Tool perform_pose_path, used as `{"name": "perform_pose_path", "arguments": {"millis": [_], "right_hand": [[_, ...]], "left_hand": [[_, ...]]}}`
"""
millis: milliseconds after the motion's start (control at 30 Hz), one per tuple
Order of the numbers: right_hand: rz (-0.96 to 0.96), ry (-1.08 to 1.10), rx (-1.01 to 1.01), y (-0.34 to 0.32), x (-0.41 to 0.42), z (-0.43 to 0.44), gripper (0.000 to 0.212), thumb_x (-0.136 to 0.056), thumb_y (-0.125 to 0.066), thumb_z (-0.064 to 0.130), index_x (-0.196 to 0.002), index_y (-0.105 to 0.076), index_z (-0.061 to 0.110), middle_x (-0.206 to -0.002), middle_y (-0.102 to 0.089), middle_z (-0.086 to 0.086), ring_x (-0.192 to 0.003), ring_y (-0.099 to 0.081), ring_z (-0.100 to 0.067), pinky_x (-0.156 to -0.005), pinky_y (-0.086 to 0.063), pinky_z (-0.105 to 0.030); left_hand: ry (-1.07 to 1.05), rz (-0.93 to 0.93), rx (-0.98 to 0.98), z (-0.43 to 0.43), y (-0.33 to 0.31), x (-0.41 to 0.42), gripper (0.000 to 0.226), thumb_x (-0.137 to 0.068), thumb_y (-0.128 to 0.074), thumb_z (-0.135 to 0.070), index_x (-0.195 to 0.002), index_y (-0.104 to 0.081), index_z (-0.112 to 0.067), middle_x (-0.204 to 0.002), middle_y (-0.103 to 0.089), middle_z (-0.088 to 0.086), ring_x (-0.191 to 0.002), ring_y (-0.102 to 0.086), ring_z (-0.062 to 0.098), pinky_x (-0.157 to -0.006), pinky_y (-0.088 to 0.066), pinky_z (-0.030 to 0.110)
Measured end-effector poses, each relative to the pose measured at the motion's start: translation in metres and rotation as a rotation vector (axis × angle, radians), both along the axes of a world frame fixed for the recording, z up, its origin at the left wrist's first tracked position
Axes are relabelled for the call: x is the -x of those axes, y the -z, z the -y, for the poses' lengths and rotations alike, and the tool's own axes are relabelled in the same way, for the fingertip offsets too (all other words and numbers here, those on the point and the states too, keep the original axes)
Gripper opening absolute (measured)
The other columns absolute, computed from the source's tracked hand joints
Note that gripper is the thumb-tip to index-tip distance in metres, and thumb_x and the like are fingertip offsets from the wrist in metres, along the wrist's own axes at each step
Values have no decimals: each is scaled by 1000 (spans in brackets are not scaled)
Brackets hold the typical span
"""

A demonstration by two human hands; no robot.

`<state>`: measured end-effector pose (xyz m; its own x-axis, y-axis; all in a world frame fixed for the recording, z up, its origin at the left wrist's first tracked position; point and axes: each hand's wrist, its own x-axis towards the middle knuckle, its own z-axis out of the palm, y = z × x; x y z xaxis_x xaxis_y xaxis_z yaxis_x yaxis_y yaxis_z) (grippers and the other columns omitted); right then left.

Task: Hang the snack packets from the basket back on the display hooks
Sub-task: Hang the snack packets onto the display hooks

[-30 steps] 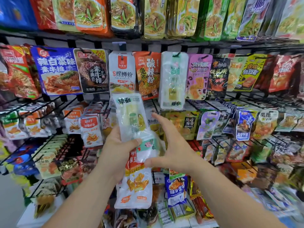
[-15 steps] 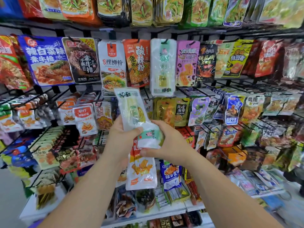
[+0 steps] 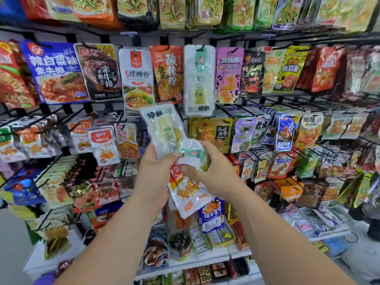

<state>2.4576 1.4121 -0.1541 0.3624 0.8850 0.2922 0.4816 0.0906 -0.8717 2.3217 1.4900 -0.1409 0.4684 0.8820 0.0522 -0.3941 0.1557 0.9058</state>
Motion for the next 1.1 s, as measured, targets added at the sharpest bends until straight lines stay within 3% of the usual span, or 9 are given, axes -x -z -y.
{"name": "perform_pose_path", "arguments": {"millis": [167,233,367,533,700,867,967,1033,1100], "right_hand": [[-132,41,-60,10,4,-2,59,-80,-86,42,-132,-59,36,-116,-72,11,-105,-70,-13,-90,-60,-48],[-159,44,-71,12,5,-3,56,-82,-87,34,-132,-61,32,-115,-73,10,-104,-71,-13,-88,-61,-44],[-261,70,-99,11,5,-3,51,-82,-88,17,-126,-66,27,-109,-76,5,-97,-73,-15,-76,-60,-30],[-357,126,-130,15,7,-3,46,-77,-91,11,-115,-69,23,-104,-77,1,-92,-74,-15,-78,-63,-34],[-516,175,-161,23,4,7,45,-75,-86,40,-115,-68,26,-104,-76,2,-100,-73,-22,-94,-58,-56],[-671,54,-159,27,-3,19,45,-84,-81,28,-126,-64,26,-118,-75,-6,-112,-71,-32,-103,-51,-62],[-669,-1,-144,24,-3,25,61,-74,-87,34,-126,-59,23,-120,-75,-6,-112,-72,-29,-103,-53,-56],[-605,29,-105,24,0,26,78,-57,-90,43,-123,-55,22,-120,-72,-7,-108,-72,-23,-97,-56,-48],[-517,72,-32,23,4,25,84,-50,-88,55,-120,-52,24,-121,-66,-7,-103,-69,-18,-90,-56,-40]], "left_hand": [[14,35,-21,6,1,-1,38,-102,-59,1,-130,-64,-23,-122,-75,10,-118,-69,37,-104,-51,65],[29,63,1,8,1,0,38,-102,-58,0,-132,-63,-23,-122,-75,11,-116,-70,38,-100,-54,64],[91,107,35,15,5,3,40,-104,-51,2,-134,-59,-23,-115,-78,8,-101,-77,29,-72,-64,43],[61,41,29,16,12,0,42,-102,-55,6,-134,-59,-21,-117,-77,12,-99,-77,31,-70,-64,43],[-105,-128,-65,8,19,-5,44,-99,-62,4,-126,-63,-31,-112,-78,4,-101,-76,32,-85,-61,62],[-144,-148,-96,10,21,-7,45,-99,-64,2,-129,-61,-32,-115,-77,2,-103,-76,30,-88,-60,63],[-170,-139,-133,11,23,-9,46,-99,-64,2,-132,-60,-30,-115,-76,-1,-104,-75,27,-86,-62,56],[-176,-131,-158,14,23,-10,45,-99,-62,4,-131,-61,-28,-108,-77,-7,-99,-76,19,-75,-65,40],[-170,-150,-174,20,22,-13,47,-99,-61,6,-131,-61,-29,-109,-77,-10,-101,-75,14,-77,-63,32]]}}
